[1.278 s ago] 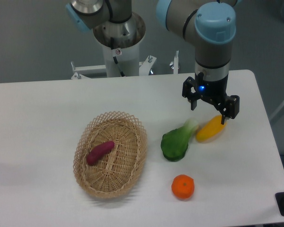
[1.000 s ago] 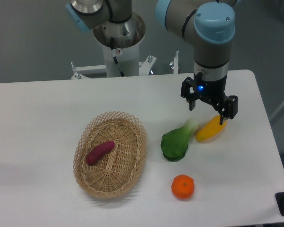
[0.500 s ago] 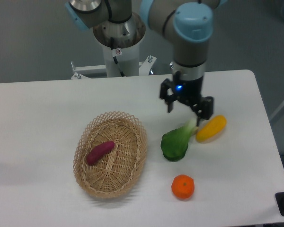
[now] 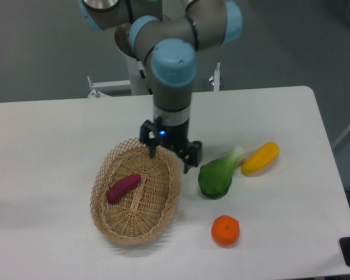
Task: Pick up the sweet potato from the basket
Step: 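Move the open gripper over the wicker basket above the sweet potato, then lower the gripper into the basket around the purple sweet potato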
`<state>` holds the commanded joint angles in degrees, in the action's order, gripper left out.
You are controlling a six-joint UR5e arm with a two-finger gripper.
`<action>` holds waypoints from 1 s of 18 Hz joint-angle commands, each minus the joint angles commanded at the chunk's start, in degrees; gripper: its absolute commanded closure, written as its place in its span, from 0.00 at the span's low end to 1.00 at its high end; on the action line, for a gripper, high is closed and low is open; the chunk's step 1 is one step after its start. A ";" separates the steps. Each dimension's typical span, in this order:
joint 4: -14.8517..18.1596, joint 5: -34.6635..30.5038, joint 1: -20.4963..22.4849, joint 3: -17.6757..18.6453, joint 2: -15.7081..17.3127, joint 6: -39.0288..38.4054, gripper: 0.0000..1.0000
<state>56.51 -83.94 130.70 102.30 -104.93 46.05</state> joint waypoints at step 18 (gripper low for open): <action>-7.45 -5.52 -7.47 1.67 -8.97 -3.08 0.00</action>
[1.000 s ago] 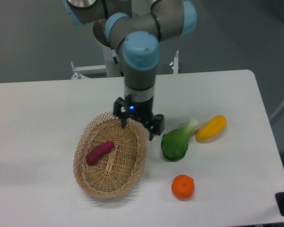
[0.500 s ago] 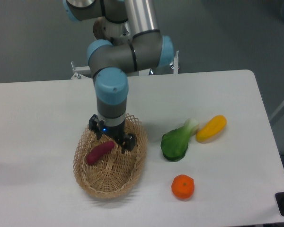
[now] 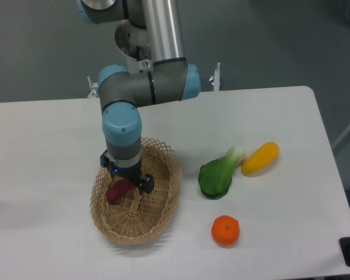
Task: Pick up the sweet potato from the basket
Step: 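Lower the gripper into the basket around the purple sweet potato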
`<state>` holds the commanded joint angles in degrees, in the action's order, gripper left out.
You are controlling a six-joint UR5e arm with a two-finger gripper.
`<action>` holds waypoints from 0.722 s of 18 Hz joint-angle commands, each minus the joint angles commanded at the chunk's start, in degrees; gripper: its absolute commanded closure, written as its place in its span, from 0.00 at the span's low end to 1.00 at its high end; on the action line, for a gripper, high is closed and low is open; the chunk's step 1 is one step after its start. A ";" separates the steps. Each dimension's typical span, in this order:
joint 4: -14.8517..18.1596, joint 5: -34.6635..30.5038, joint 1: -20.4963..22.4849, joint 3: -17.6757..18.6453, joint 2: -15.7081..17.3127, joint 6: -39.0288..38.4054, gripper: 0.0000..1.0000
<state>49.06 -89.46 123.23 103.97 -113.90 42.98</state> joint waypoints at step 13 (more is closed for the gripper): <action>-2.92 -0.36 -0.80 0.88 -0.79 0.00 0.26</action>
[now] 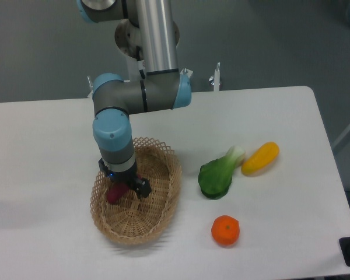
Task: Pick up the sweet potato from the basket
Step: 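Lower the gripper into the basket around the purple sweet potato, then close the gripper on the purple sweet potato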
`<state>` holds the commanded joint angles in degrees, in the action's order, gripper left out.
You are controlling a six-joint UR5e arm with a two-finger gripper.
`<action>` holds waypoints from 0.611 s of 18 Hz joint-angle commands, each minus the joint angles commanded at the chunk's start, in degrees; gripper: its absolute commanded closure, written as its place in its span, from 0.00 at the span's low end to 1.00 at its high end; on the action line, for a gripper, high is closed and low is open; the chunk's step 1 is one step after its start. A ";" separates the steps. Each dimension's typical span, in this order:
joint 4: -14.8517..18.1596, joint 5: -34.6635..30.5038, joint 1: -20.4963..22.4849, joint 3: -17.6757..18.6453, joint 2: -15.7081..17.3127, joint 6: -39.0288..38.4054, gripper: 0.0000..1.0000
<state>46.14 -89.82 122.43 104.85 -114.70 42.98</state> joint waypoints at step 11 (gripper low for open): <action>0.18 -0.35 0.00 -0.61 0.18 0.70 0.72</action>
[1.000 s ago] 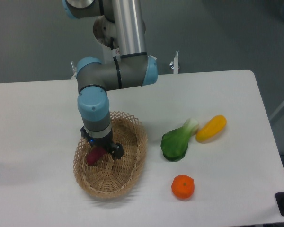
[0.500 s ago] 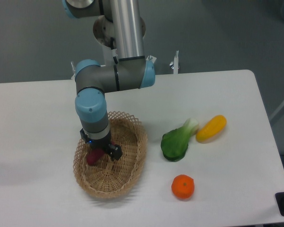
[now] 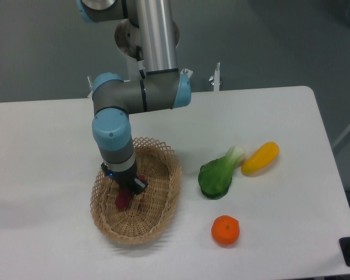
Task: Pick up the sweet potato from the basket
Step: 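Close the gripper on the purple sweet potato, then lift the sweet potato out of the basket and carry it beside the squash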
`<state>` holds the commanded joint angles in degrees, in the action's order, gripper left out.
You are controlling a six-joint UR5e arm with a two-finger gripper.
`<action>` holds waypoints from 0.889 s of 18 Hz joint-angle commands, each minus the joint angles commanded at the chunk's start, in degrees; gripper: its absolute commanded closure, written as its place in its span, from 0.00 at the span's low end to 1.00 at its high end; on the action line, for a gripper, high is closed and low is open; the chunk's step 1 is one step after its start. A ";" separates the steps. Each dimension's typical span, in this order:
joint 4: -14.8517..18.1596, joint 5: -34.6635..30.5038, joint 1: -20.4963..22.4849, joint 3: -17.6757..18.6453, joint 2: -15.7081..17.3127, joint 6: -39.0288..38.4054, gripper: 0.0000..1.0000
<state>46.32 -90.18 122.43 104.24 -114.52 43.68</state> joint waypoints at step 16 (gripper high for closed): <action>2.02 0.35 6.50 -13.08 2.72 5.35 0.72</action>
<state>48.34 -89.82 128.93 91.16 -111.80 49.04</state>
